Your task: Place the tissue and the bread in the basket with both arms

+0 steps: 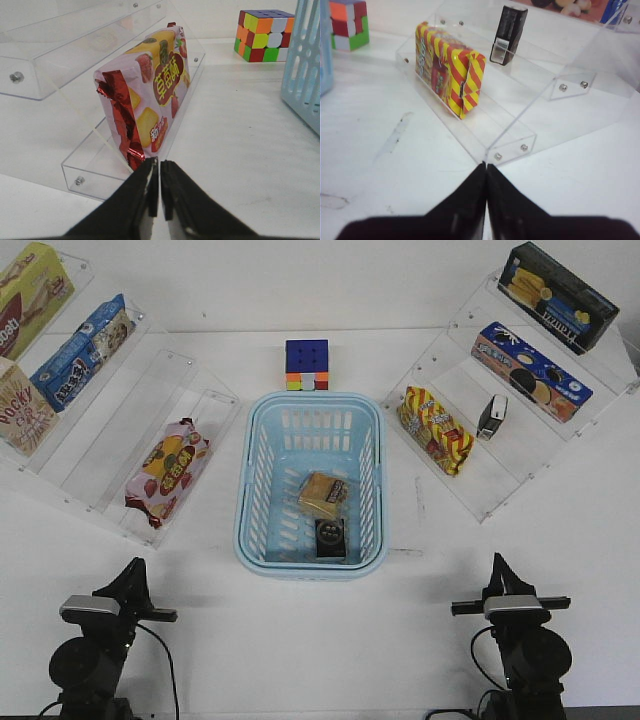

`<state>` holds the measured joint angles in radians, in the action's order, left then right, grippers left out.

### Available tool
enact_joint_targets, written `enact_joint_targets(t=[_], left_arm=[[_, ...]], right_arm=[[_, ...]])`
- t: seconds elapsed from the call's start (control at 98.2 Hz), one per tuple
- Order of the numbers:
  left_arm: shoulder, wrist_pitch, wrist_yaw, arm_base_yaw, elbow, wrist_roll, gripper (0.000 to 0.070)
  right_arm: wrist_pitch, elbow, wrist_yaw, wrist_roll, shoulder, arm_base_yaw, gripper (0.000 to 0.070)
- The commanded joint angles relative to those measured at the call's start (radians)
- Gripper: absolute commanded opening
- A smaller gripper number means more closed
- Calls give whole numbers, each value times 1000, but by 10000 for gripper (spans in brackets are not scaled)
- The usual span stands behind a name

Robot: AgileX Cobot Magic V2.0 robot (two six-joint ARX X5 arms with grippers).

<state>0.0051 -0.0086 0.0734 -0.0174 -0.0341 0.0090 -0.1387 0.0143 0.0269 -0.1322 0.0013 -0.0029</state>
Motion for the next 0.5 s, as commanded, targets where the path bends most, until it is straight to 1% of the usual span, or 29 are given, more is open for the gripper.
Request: enact_joint_targets(t=[0.0, 0.183, 0.489], left_arm=[[-1, 11, -2, 0, 20, 5, 1], [-1, 11, -2, 0, 20, 5, 1], [-1, 11, -2, 0, 20, 5, 1]], right_arm=[[11, -2, 3, 24, 0, -3, 0], [41, -2, 0, 24, 0, -3, 0], [41, -2, 0, 24, 0, -3, 0]])
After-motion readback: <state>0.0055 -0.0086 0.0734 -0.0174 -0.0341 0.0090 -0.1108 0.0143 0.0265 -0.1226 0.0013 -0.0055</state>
